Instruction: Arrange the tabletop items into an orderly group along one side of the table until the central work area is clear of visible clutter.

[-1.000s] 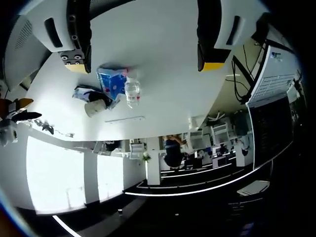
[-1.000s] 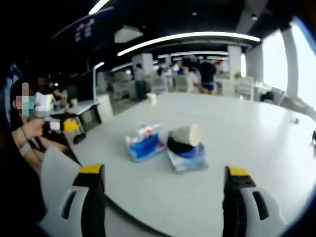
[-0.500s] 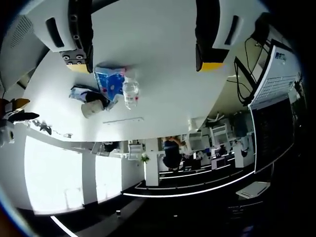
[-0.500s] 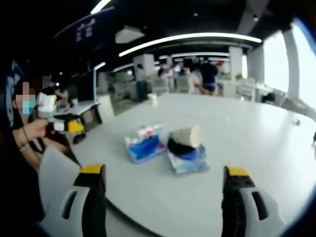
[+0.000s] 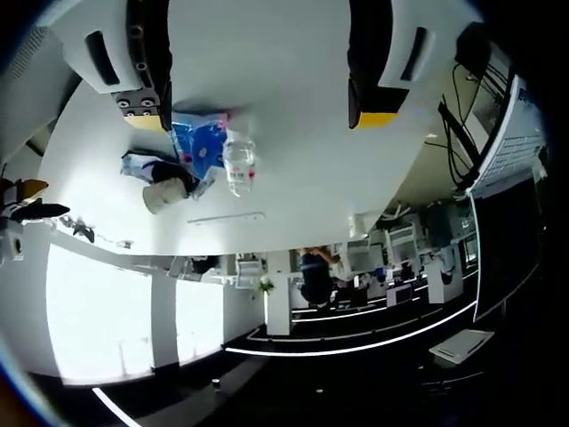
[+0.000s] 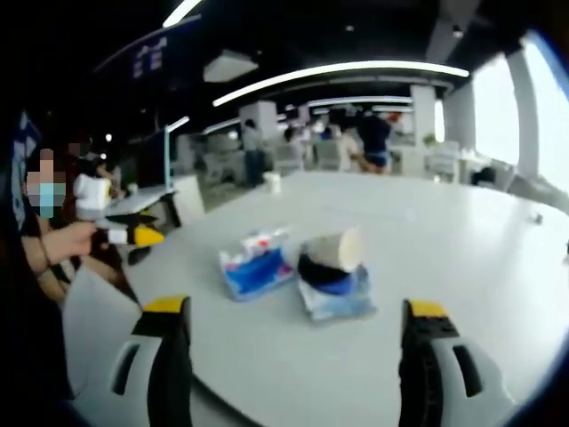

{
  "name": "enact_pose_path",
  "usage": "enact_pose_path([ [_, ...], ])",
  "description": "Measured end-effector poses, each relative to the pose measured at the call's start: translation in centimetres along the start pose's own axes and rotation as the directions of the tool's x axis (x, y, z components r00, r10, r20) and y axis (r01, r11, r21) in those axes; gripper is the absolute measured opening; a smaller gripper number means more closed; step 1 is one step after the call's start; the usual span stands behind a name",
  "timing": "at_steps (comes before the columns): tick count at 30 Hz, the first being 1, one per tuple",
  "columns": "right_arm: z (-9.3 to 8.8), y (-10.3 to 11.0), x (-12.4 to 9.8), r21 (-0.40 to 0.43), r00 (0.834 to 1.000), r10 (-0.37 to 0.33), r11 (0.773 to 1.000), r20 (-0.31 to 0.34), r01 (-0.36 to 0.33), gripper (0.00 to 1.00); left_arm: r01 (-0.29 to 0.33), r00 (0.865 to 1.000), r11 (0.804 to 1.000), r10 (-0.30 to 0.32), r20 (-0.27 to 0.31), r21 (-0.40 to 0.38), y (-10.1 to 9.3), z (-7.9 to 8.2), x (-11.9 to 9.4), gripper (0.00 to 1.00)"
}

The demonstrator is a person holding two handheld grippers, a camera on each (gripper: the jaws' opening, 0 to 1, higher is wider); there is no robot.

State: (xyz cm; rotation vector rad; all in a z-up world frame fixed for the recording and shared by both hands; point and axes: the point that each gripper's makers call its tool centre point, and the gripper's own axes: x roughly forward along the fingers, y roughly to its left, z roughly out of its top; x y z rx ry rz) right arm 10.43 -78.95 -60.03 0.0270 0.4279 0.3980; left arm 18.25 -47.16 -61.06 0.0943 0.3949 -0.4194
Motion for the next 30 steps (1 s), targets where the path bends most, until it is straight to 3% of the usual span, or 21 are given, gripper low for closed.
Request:
enact_pose_path([
  [17,0.1,-0.1,2.3,-0.001,0.999,0.031,1.000,0.011,-0.031,0.95,0.046,0.999,0.999,-0.046,-0.007,0.009,-1.1,-0.2,5.0,0.75],
  [23,0.2,-0.4,3.2,-0.005,0.999,0.044,0.999,0.016,-0.044,0.95,0.058,0.998,0.998,-0.058,-0.002,-0.035,-1.4,-0.8,6.8,0.73],
  [30,-0.3,-0.9,4.2,0.003,0.999,0.045,0.999,0.006,-0.045,0.96,0.063,0.998,0.998,-0.064,-0.023,-0.031,-1.7,-2.0,8.6,0.71],
])
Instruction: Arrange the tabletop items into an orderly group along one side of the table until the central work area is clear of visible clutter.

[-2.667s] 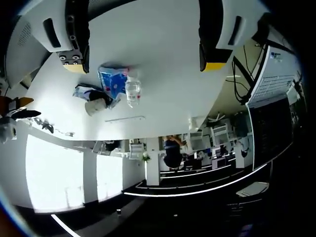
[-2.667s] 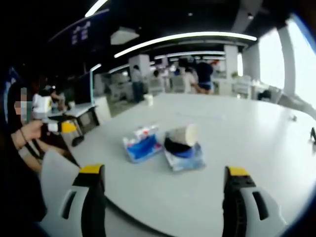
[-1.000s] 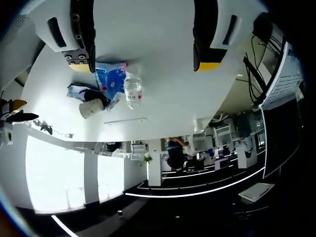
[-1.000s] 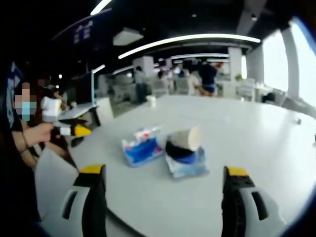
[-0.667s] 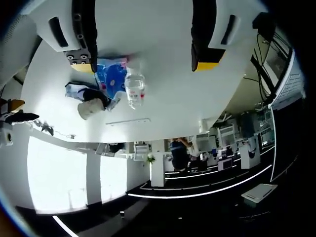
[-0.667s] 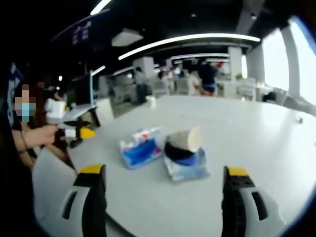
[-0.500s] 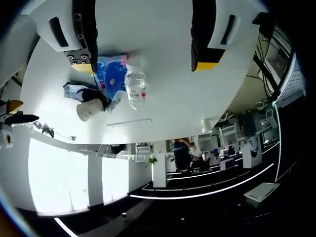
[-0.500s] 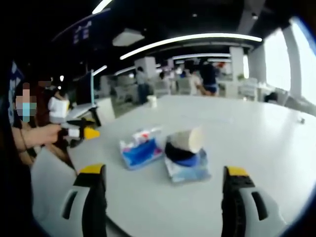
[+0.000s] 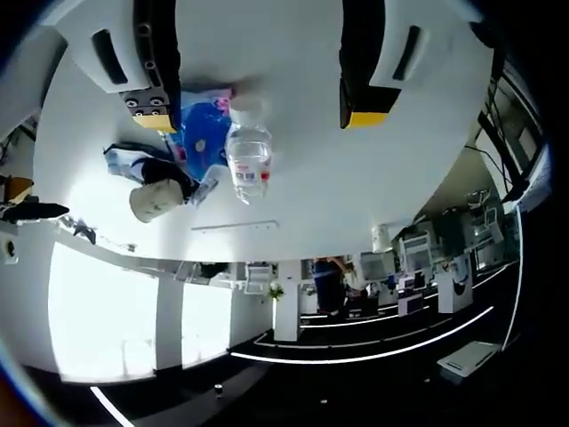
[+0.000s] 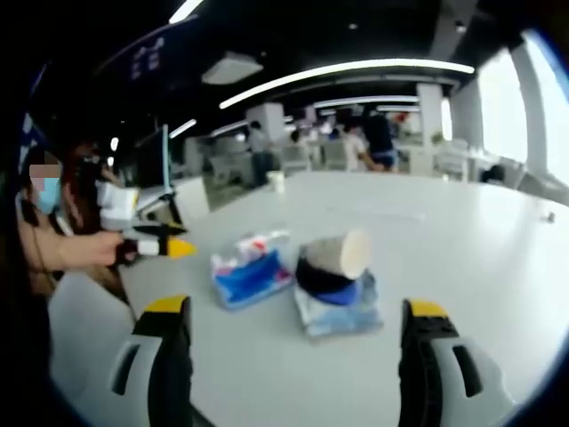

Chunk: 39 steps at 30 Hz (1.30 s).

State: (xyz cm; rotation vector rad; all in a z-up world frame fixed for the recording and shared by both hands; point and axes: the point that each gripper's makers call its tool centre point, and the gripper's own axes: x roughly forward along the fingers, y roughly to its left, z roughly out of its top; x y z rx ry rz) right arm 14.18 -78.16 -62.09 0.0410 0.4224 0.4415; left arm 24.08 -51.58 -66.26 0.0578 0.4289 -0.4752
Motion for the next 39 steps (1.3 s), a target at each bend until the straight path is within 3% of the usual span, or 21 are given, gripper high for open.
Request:
enact_pose_path([
  [8,-0.5,-0.5,0.8,0.005,1.000,0.003,1.000,-0.009,-0.003,0.96,0.004,1.000,1.000,-0.004,-0.003,0.013,0.0,-0.3,1.8,0.67],
  [13,-1.4,-0.5,1.3,0.002,0.999,0.011,1.000,-0.040,-0.011,0.96,0.026,0.999,0.999,-0.026,-0.032,0.028,-0.5,-1.3,2.9,0.64],
  [20,-1.1,-0.6,1.5,-0.004,0.999,0.011,1.000,-0.045,-0.011,0.95,0.046,0.997,0.998,-0.044,-0.063,0.032,-0.9,-2.4,4.3,0.58],
  [39,-0.9,-0.5,1.9,-0.018,0.998,0.009,1.000,-0.067,-0.010,0.94,0.086,0.996,0.996,-0.086,-0.035,-0.016,-1.6,-3.3,6.6,0.31],
])
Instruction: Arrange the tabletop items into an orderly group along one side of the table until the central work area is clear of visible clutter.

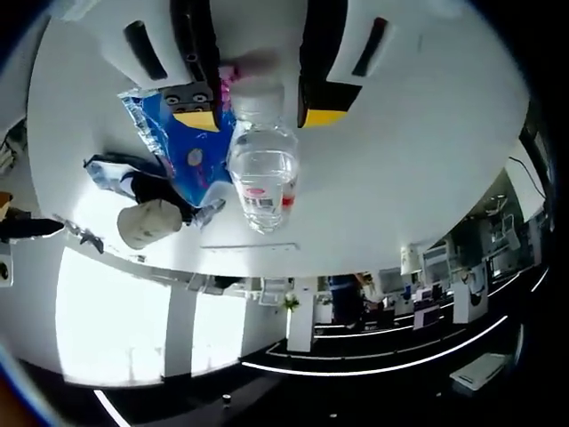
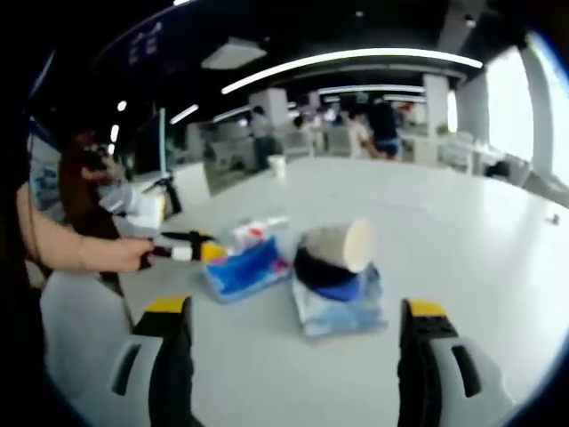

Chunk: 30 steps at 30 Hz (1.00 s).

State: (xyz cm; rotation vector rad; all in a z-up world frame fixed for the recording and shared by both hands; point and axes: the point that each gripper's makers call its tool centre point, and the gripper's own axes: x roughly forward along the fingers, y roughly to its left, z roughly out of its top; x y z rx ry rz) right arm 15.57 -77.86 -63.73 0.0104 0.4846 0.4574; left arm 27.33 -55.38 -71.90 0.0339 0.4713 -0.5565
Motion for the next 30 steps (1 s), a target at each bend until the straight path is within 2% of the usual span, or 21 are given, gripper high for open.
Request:
enact_pose_path([
  [4,0.1,0.0,0.2,-0.002,1.000,-0.002,1.000,-0.005,0.002,0.94,0.007,0.999,1.000,-0.007,-0.033,0.005,-0.1,-0.9,0.4,0.24],
  [8,0.0,0.1,0.4,-0.005,1.000,-0.002,1.000,-0.012,0.002,0.93,-0.004,1.000,1.000,0.003,-0.019,-0.012,0.0,-0.9,0.4,0.23],
  [15,0.2,0.7,0.7,-0.007,1.000,-0.003,1.000,-0.018,0.003,0.93,-0.005,0.999,1.000,0.004,-0.038,-0.017,0.3,-0.8,0.3,0.22],
  [25,0.6,1.2,0.7,-0.009,1.000,-0.007,1.000,-0.017,0.007,0.93,-0.012,1.000,0.999,0.011,-0.021,-0.034,0.8,0.7,-0.5,0.22],
  [30,0.8,1.3,0.6,-0.013,1.000,-0.011,1.000,-0.015,0.011,0.92,-0.028,0.999,0.999,0.028,-0.018,0.017,1.3,1.8,-1.2,0.22],
])
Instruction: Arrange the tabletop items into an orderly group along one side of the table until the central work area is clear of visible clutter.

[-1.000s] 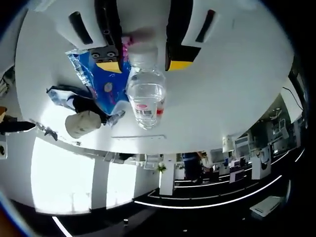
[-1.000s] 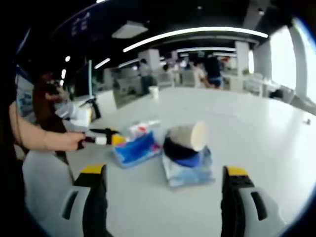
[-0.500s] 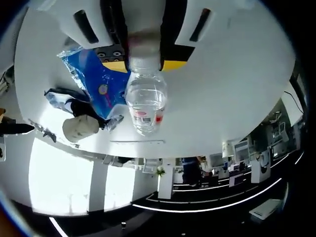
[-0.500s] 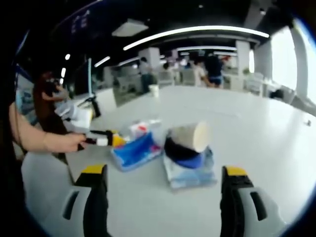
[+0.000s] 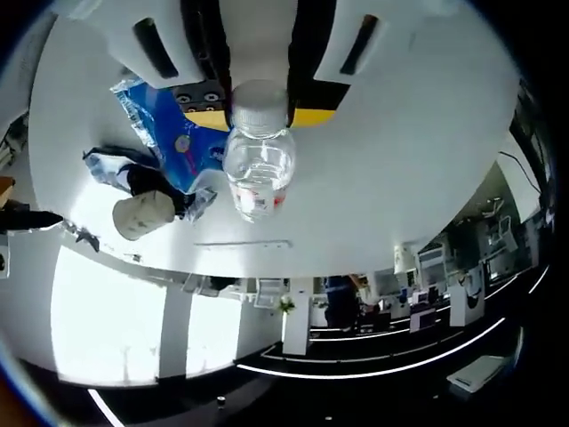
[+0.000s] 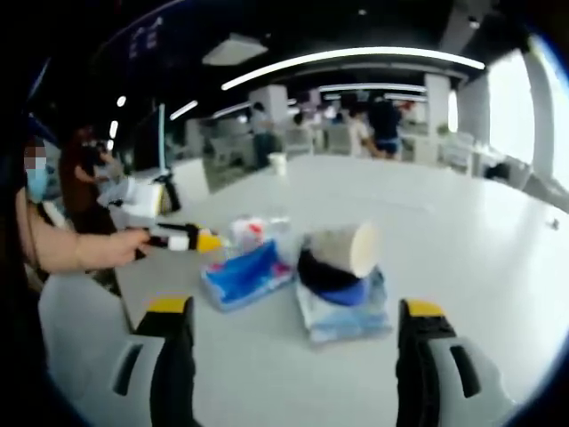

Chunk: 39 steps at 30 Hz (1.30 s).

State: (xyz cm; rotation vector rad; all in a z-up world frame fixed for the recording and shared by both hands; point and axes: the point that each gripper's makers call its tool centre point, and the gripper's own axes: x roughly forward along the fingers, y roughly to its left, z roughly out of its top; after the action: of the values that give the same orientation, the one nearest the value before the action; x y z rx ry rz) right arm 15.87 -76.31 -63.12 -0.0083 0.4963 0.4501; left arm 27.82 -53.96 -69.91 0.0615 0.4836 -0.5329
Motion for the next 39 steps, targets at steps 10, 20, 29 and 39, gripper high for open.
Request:
enact_pose_path([
  [10,0.4,-0.1,-0.1,-0.002,1.000,-0.002,1.000,0.008,0.002,0.92,-0.008,0.998,0.999,0.005,0.057,0.047,-0.1,3.1,-1.7,0.21],
  [20,0.6,-0.1,-0.2,0.004,1.000,-0.006,1.000,0.019,0.006,0.92,0.013,0.991,0.997,-0.024,0.130,0.081,-0.3,6.9,-3.2,0.21],
  [29,0.7,-0.3,-0.4,0.017,0.999,-0.011,1.000,0.031,0.011,0.91,0.050,0.990,0.985,-0.070,0.120,0.167,-0.6,9.8,-3.9,0.21],
  [39,0.5,-0.6,-0.6,0.020,0.999,-0.007,1.000,0.032,0.006,0.92,0.171,0.979,0.951,-0.193,0.064,0.256,-1.2,11.5,-3.6,0.21],
])
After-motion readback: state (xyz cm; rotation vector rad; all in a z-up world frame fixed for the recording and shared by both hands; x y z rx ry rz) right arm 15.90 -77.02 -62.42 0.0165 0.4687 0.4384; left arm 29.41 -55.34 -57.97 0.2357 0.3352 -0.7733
